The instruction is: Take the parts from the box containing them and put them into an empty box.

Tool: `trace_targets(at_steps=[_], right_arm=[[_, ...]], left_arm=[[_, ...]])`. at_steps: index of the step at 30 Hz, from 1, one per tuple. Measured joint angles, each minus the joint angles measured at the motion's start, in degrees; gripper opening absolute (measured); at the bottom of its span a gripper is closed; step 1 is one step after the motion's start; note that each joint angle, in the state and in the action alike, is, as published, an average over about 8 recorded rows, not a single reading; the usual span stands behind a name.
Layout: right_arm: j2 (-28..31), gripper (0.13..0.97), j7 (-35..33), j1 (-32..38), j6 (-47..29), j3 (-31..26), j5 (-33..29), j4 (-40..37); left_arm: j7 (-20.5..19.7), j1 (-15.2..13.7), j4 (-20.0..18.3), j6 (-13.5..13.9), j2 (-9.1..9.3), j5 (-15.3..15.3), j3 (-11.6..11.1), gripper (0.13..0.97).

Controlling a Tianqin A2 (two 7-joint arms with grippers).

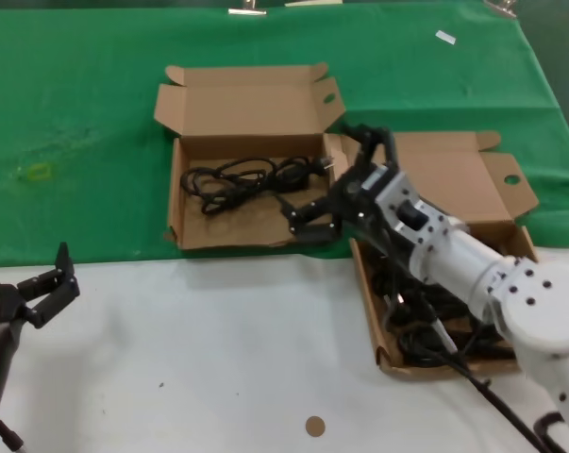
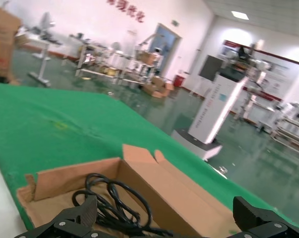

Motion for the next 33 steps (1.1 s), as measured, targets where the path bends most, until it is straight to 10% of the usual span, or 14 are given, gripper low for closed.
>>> trace_targets(at_steps=[15, 33], right_arm=[[0.4, 0.966, 2.0, -12.5, 8.8, 6.6, 7.8, 8.2], [0.8, 0.966, 3.9, -24.6, 17.4, 13.1, 15.3, 16.0]], left_arm=[[0.0, 0.0, 0.0, 0.0, 0.0, 0.0, 0.0, 0.961], [0.0, 0.0, 0.0, 0.0, 0.0, 0.0, 0.0, 0.966]])
